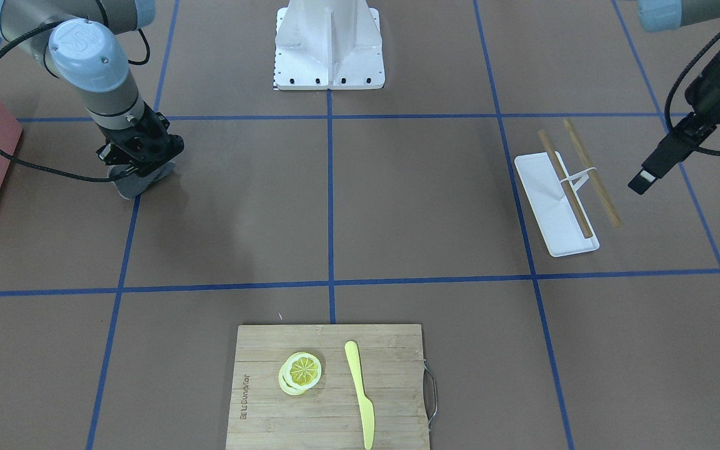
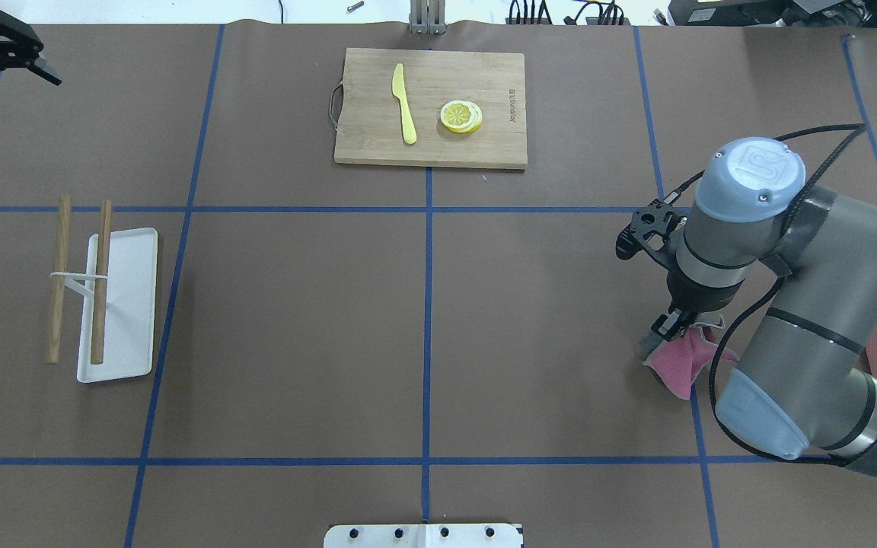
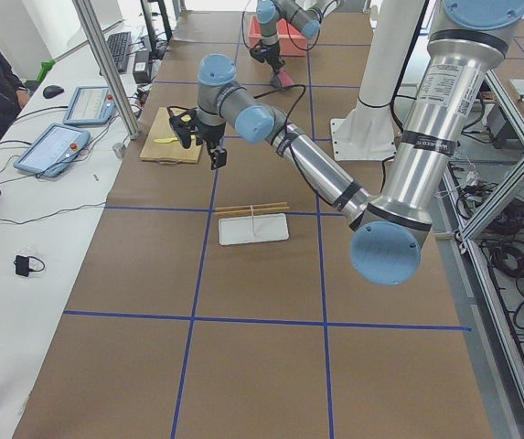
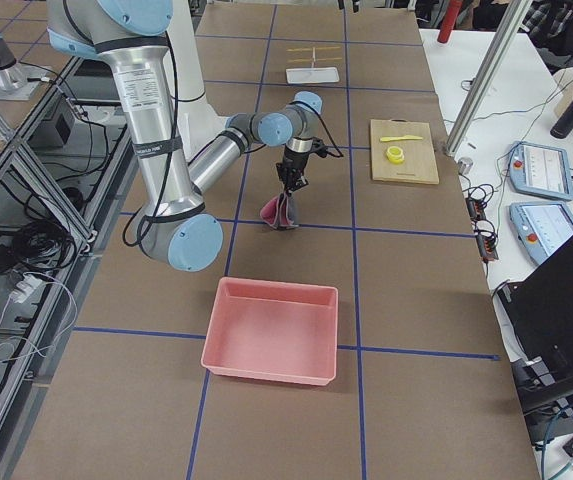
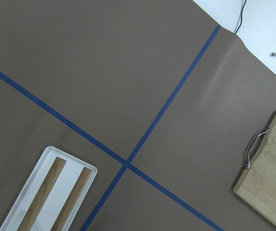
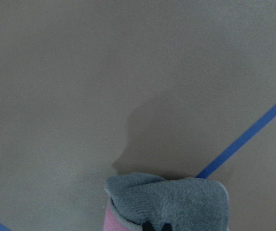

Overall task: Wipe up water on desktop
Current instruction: 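Lower the cloth and wipe it across the table with the right gripper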

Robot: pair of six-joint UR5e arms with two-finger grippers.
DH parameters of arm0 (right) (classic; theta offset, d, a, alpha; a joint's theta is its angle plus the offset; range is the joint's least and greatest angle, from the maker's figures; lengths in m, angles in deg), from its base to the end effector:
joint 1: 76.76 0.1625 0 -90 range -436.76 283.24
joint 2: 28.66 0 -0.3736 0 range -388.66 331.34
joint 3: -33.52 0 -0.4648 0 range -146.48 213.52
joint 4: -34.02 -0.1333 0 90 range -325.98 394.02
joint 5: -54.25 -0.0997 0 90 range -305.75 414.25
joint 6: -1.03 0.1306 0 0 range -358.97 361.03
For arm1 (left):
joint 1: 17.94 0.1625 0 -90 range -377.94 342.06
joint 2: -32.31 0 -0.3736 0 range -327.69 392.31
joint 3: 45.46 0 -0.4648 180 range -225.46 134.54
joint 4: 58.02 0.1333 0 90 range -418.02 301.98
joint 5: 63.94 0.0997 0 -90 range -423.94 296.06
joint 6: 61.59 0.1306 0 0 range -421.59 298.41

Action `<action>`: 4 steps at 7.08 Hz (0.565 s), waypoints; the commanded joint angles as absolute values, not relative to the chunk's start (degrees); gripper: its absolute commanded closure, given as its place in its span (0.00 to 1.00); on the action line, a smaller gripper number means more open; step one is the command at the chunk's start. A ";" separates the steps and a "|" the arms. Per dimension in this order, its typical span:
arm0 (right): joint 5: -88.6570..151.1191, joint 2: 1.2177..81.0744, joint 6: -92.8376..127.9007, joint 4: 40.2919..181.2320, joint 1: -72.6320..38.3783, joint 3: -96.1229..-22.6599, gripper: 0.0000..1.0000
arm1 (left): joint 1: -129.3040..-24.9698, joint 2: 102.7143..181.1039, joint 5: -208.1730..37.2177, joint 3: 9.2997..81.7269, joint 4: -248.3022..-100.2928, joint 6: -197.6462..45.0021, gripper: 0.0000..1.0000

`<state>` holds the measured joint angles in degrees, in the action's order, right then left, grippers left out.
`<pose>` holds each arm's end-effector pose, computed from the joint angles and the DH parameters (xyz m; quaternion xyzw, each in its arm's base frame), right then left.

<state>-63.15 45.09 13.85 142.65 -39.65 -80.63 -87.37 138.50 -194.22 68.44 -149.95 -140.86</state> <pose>-0.4296 -0.4168 0.2906 0.0279 -0.2949 -0.3689 0.8810 0.1652 -0.5794 0.2292 -0.0292 0.4645 -0.3220 0.8244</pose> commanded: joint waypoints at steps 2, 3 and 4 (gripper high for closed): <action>-63.17 43.59 25.27 142.56 -46.95 -81.53 1.00 | -88.25 138.49 -194.02 67.31 -149.95 -138.86 0.02; -62.82 43.41 26.77 142.56 -47.75 -81.27 1.00 | -88.34 138.40 -193.94 67.22 -149.95 -138.41 0.02; -62.30 43.58 26.26 142.21 -46.97 -80.14 1.00 | -88.34 138.49 -193.93 67.31 -149.95 -138.41 0.02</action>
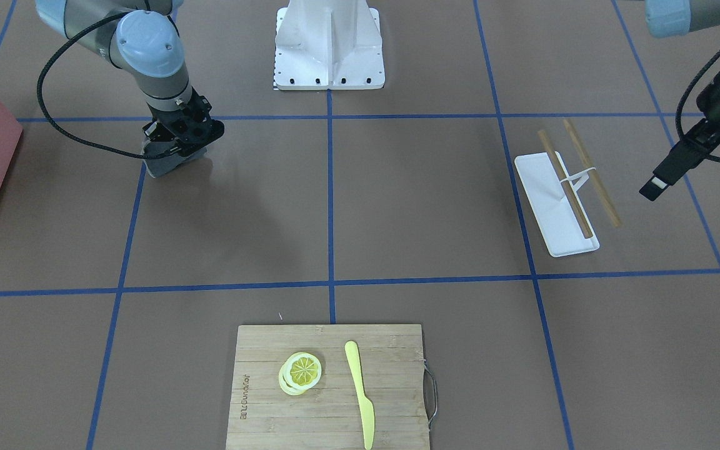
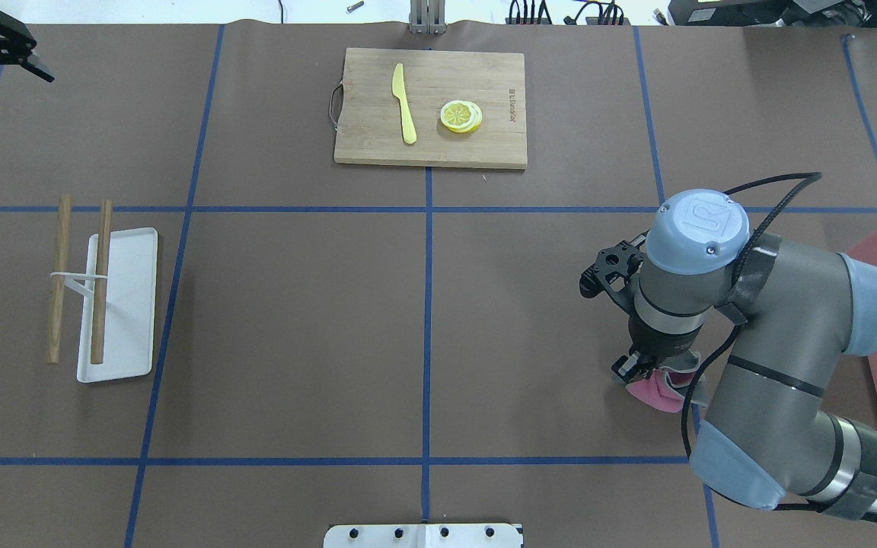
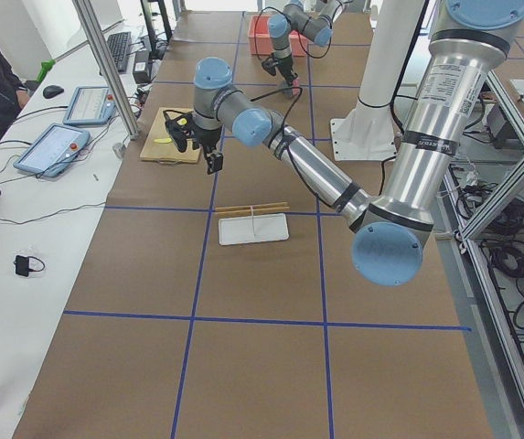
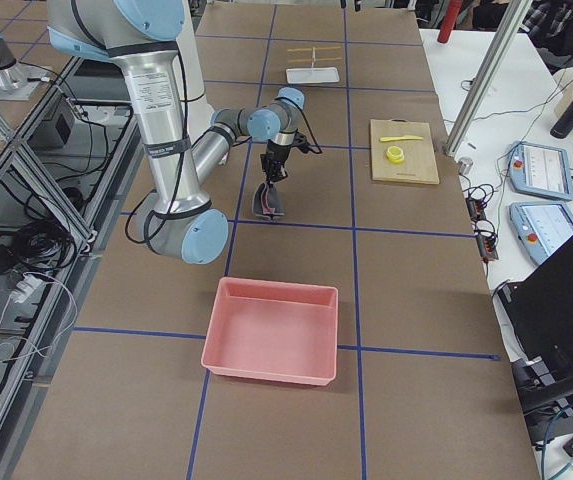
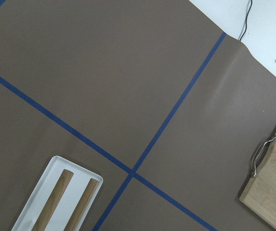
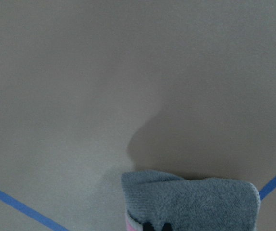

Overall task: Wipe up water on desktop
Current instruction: 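Lower the cloth and wipe it across the table with the right gripper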

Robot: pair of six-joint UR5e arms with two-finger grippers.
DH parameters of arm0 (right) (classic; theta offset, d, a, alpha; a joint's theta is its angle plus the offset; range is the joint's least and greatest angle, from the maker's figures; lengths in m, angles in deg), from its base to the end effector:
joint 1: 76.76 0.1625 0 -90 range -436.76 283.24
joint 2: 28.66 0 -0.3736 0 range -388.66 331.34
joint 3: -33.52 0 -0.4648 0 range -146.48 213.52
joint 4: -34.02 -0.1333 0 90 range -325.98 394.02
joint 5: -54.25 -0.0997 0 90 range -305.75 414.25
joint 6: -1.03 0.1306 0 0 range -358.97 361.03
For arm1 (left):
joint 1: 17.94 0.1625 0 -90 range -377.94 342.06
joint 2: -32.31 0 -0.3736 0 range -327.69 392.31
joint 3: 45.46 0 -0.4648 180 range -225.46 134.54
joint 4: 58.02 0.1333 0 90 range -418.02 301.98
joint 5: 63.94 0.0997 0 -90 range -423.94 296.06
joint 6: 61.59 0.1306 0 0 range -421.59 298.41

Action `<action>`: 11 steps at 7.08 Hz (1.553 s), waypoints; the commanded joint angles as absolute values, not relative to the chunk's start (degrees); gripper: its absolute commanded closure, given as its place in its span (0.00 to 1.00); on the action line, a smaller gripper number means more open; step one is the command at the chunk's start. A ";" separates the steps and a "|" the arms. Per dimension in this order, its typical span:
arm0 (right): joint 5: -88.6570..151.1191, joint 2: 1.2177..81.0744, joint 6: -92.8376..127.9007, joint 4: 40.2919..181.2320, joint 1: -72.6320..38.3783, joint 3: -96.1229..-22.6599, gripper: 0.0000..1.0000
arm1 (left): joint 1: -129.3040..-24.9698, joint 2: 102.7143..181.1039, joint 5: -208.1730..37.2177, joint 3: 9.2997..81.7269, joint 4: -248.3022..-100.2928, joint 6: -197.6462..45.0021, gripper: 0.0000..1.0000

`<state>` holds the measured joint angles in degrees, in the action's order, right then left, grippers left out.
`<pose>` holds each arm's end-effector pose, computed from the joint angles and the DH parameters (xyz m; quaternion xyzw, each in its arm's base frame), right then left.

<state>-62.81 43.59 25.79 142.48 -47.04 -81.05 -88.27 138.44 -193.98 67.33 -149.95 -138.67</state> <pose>-0.4808 -0.3595 0.2714 -0.0066 -0.3045 -0.3362 0.8912 0.1577 -0.5874 0.2398 -0.0220 0.4582 -0.3181 0.8297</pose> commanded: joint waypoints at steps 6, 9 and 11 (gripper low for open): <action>-62.82 41.66 8.11 135.44 -26.70 -61.70 1.00 | -88.17 138.49 -193.76 67.31 -149.60 -138.50 0.02; -63.08 38.49 5.51 135.35 -21.39 -56.85 1.00 | -88.17 138.31 -193.76 67.05 -149.60 -138.50 0.02; -63.52 37.00 8.83 135.18 -24.35 -57.27 1.00 | -88.17 138.40 -193.67 65.91 -149.69 -138.41 0.02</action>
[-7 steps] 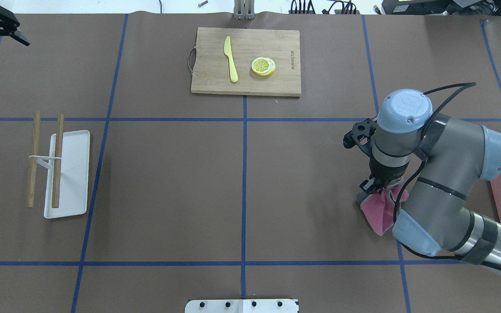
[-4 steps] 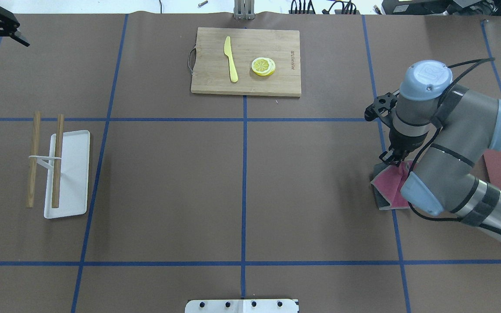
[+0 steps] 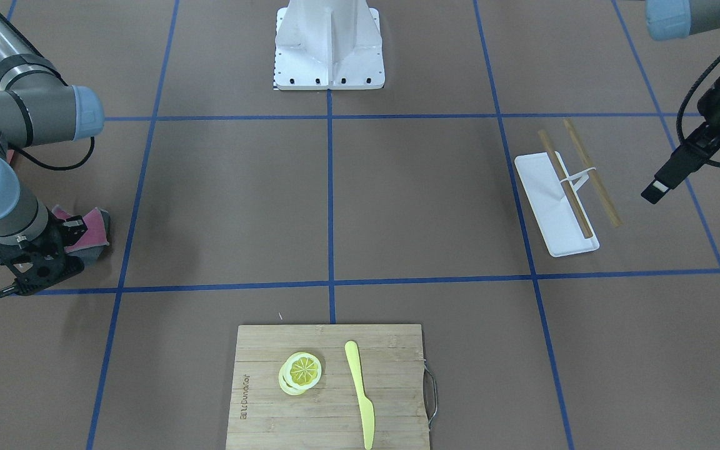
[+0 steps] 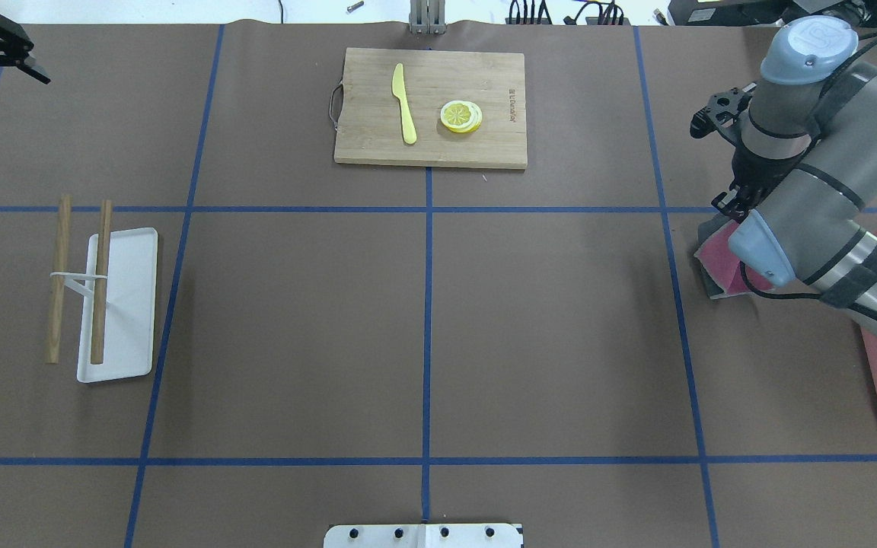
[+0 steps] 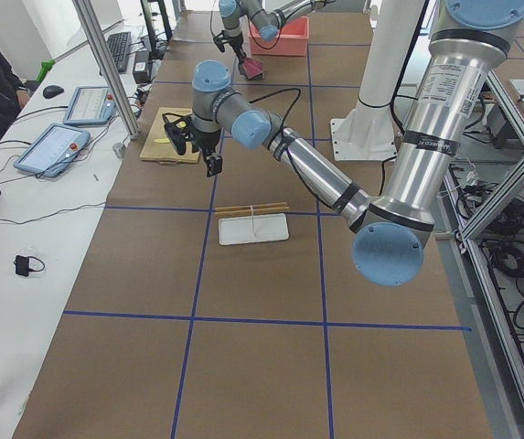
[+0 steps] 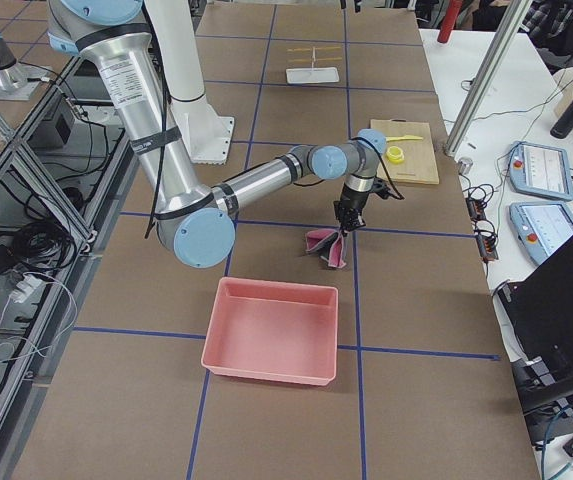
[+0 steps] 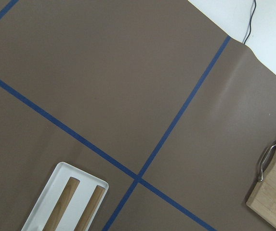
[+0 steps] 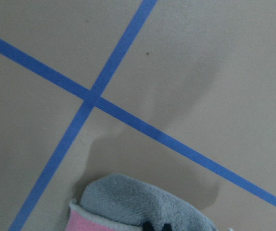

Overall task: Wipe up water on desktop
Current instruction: 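Wipe the cloth back toward the robot across the table with the right gripper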

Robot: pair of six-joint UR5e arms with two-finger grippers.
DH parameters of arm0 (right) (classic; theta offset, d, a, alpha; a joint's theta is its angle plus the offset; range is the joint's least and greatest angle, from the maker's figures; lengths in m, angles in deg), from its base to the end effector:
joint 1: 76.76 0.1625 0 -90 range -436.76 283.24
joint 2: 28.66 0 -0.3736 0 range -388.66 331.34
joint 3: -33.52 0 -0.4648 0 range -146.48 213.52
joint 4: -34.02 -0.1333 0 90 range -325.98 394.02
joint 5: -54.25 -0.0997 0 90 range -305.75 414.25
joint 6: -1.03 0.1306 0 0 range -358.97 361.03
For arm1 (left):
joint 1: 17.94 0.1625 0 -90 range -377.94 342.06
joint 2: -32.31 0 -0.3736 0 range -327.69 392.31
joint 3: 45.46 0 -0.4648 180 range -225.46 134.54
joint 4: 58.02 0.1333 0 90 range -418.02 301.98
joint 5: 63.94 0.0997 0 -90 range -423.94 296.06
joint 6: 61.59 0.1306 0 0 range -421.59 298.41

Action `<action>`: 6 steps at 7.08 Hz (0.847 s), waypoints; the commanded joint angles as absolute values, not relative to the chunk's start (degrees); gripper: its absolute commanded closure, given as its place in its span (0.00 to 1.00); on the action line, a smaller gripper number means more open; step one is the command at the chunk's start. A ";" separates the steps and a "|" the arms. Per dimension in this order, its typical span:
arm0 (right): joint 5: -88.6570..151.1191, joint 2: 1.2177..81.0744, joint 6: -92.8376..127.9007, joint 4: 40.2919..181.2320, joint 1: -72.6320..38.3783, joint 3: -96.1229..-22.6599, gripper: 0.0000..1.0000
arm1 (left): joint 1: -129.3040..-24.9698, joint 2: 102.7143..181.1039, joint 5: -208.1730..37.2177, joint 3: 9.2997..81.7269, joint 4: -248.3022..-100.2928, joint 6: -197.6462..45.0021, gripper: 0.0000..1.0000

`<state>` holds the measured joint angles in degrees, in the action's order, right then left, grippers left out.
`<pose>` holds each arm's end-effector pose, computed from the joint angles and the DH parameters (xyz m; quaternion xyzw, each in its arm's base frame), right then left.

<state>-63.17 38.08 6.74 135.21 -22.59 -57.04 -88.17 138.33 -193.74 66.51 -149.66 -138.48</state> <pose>-0.3477 -0.6066 0.4093 0.0164 -0.2582 -0.2761 0.9257 0.1596 -0.5911 0.2492 -0.0273 0.4510 -0.3216 0.8321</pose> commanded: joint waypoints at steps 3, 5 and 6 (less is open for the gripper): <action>-68.69 36.81 22.45 134.47 -33.32 -65.15 1.00 | -88.34 138.40 -193.50 64.59 -149.69 -136.58 0.02; -69.85 39.96 33.41 134.47 -41.20 -74.89 1.00 | -89.22 138.40 -193.06 63.80 -149.86 -135.95 0.02; -69.67 41.46 37.99 134.47 -44.03 -78.77 1.00 | -89.13 138.40 -191.75 63.70 -149.86 -135.95 0.02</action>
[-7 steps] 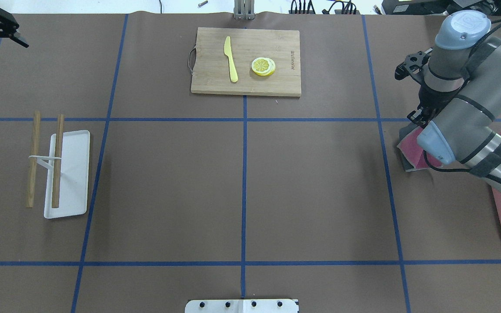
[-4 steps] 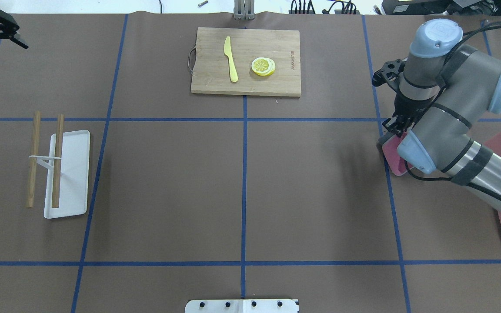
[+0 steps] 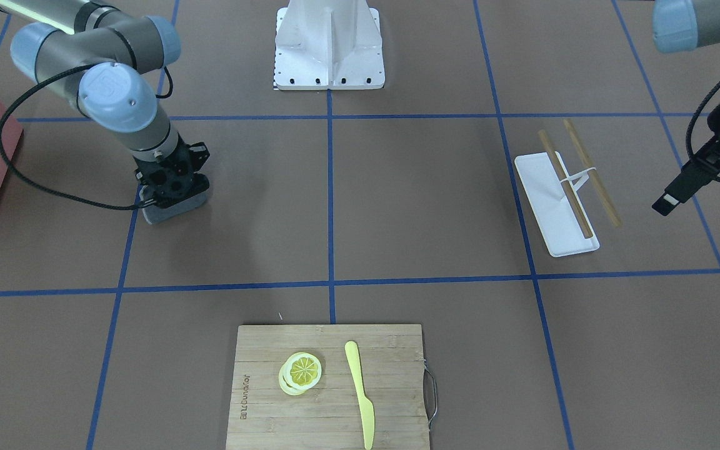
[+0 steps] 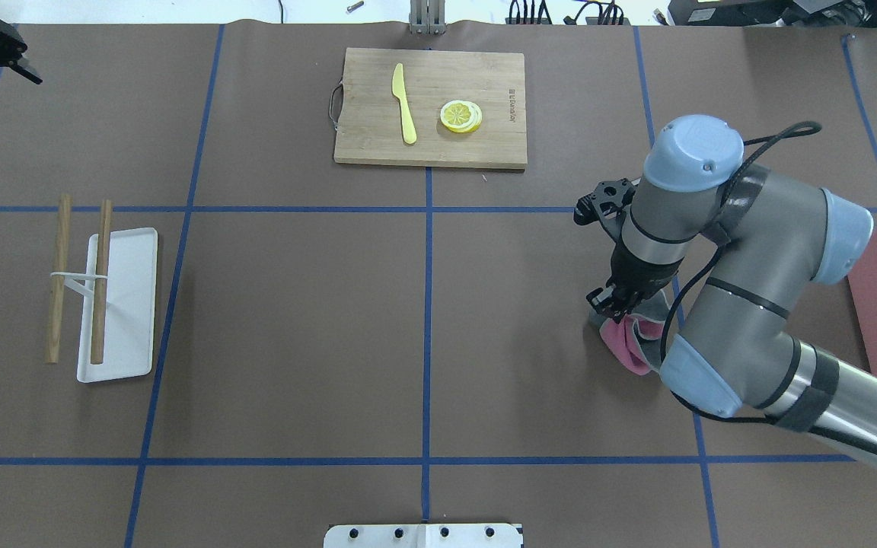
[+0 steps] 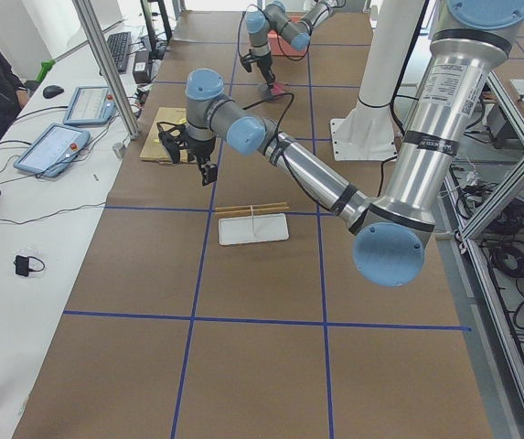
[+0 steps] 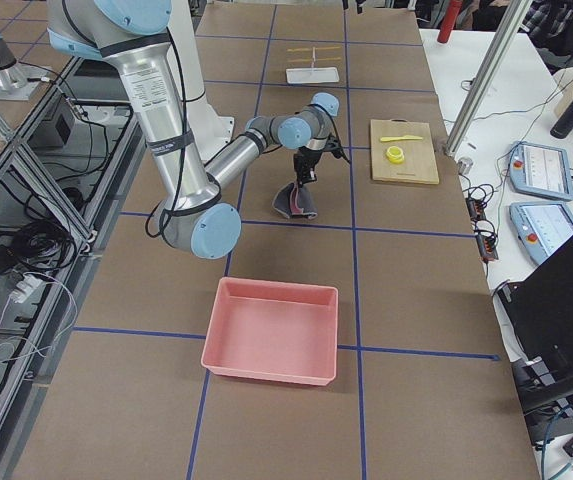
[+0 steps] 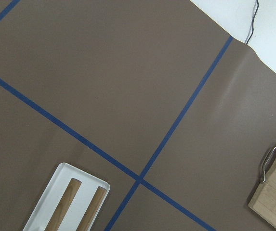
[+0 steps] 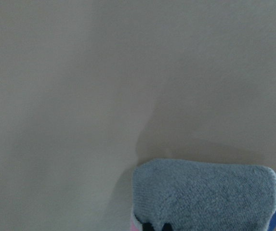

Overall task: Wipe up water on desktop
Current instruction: 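Wipe the cloth back toward the robot across the table with the right gripper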

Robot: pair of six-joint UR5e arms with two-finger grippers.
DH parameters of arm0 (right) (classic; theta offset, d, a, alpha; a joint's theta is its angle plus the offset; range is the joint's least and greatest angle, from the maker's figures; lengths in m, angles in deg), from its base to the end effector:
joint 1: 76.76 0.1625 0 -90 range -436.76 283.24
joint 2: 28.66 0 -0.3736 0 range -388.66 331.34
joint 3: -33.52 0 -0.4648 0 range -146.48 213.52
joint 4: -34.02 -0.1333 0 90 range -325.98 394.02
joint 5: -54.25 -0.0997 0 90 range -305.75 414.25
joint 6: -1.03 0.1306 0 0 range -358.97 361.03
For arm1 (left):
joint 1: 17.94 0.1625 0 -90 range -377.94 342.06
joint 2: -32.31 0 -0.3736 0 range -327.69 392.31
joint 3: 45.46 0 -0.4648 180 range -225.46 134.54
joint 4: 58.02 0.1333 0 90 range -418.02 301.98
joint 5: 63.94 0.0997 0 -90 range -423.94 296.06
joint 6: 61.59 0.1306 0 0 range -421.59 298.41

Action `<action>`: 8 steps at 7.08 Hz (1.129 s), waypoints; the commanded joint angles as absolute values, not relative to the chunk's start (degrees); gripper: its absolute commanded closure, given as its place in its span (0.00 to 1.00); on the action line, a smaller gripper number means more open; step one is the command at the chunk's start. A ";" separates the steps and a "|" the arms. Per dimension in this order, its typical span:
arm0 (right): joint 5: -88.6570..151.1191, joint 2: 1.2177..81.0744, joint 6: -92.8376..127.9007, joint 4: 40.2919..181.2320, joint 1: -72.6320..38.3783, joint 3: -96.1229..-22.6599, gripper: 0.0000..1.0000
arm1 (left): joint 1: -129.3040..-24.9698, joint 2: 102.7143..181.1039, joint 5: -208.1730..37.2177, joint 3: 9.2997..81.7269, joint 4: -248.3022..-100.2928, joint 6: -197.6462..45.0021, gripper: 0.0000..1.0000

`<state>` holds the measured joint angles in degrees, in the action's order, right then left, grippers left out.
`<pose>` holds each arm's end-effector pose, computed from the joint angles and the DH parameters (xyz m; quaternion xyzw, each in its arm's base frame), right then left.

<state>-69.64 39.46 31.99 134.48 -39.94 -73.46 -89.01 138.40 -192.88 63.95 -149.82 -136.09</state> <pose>-0.4764 -0.4322 0.2655 -0.0151 -0.3670 -0.2489 0.8962 0.1536 -0.6057 0.2719 -0.0232 0.4360 -0.3221 0.8400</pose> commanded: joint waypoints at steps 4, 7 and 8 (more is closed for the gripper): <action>-68.71 45.86 33.25 134.56 -40.94 -76.54 1.00 | -89.13 138.22 -191.56 64.41 -149.78 -136.03 0.02; -69.14 46.05 20.06 134.47 -31.88 -68.02 1.00 | -89.13 138.40 -191.56 64.67 -149.86 -136.03 0.02; -69.32 45.61 17.49 134.47 -28.54 -65.74 1.00 | -89.13 138.40 -191.56 64.58 -149.78 -136.03 0.02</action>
<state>-69.10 45.93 21.64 134.49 -32.63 -68.76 -89.13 138.42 -191.56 64.65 -149.81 -136.03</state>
